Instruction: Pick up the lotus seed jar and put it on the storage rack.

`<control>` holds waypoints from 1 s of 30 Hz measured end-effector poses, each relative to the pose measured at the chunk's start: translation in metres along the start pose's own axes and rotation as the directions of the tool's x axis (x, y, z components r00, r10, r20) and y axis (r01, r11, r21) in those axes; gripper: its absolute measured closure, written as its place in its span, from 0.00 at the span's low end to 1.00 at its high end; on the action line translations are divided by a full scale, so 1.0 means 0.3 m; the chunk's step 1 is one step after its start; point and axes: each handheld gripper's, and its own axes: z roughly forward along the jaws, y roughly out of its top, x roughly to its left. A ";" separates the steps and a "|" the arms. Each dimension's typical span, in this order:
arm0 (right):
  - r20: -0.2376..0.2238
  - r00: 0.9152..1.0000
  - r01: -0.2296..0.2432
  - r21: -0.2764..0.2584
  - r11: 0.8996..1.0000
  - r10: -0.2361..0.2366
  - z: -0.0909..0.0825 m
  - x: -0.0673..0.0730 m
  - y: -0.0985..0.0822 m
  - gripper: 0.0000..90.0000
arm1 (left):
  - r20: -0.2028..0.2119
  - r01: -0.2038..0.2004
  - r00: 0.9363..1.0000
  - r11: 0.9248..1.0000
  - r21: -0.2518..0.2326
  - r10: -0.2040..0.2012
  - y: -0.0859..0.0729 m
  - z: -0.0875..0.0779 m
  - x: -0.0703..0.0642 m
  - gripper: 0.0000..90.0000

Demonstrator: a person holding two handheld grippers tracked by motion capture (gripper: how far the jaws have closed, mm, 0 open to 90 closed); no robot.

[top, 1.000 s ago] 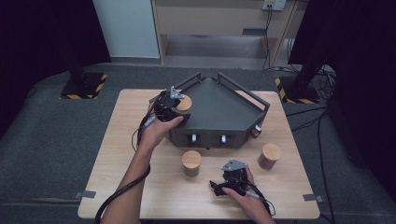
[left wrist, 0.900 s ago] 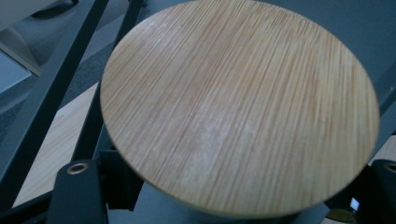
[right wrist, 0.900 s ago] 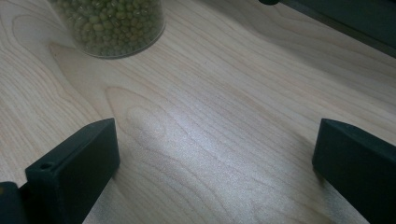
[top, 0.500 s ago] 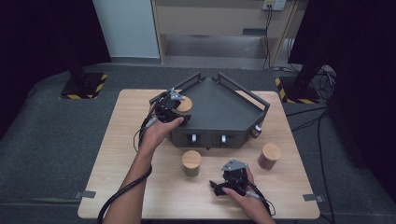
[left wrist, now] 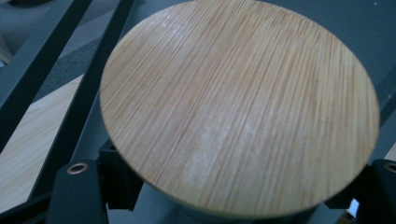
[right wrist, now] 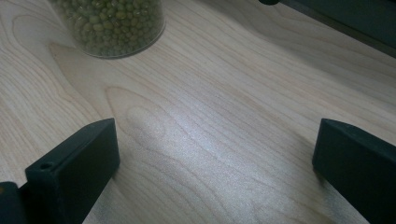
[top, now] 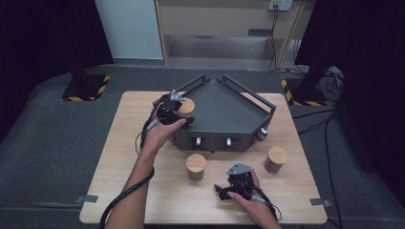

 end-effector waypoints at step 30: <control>0.000 1.000 0.000 -0.001 1.000 0.000 0.000 0.000 0.000 0.01 | -0.063 -0.002 0.998 0.998 -0.063 -0.002 -0.053 -0.111 -0.048 0.04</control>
